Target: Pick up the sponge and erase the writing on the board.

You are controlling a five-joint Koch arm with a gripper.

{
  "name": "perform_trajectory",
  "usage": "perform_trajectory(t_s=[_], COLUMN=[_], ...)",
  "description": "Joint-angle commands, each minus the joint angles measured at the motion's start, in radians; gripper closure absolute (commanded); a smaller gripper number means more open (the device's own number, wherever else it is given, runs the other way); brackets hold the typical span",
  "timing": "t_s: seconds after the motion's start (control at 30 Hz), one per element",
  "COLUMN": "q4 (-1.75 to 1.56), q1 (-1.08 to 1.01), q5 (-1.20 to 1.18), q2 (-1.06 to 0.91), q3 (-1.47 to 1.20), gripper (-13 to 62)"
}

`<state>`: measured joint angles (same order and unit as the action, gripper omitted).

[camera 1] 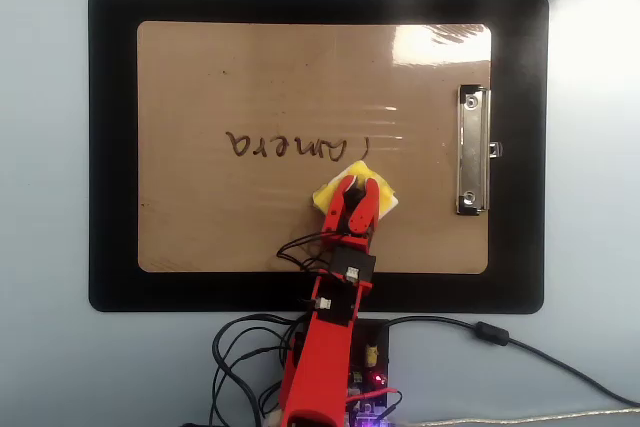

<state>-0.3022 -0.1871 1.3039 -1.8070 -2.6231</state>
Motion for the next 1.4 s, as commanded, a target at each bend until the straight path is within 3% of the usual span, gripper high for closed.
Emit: perform_trajectory(t_s=[0.0,0.2,0.47,0.53,0.67,0.73,0.97,1.07,1.23,1.37], q4=[-0.035,-0.087,-0.089,-0.094,-0.094,-0.094,-0.094,-0.097,-0.095,-0.098], q1=[0.017,0.032,-0.049,-0.048,-0.052,-0.061,-0.144,-0.141,-0.13,-0.075], q5=[0.087,0.091,0.057,0.057,0.055,0.055,0.006,0.006,0.006,0.023], q2=[0.015,0.446,0.058,0.101,0.439,0.505,0.202,0.281,0.569,0.393], q3=[0.034,0.446,0.021,0.074,0.426,0.52,0.169,0.232,0.555,0.327], gripper=[57.4,57.4,57.4,57.4,57.4,57.4,57.4,57.4,57.4,57.4])
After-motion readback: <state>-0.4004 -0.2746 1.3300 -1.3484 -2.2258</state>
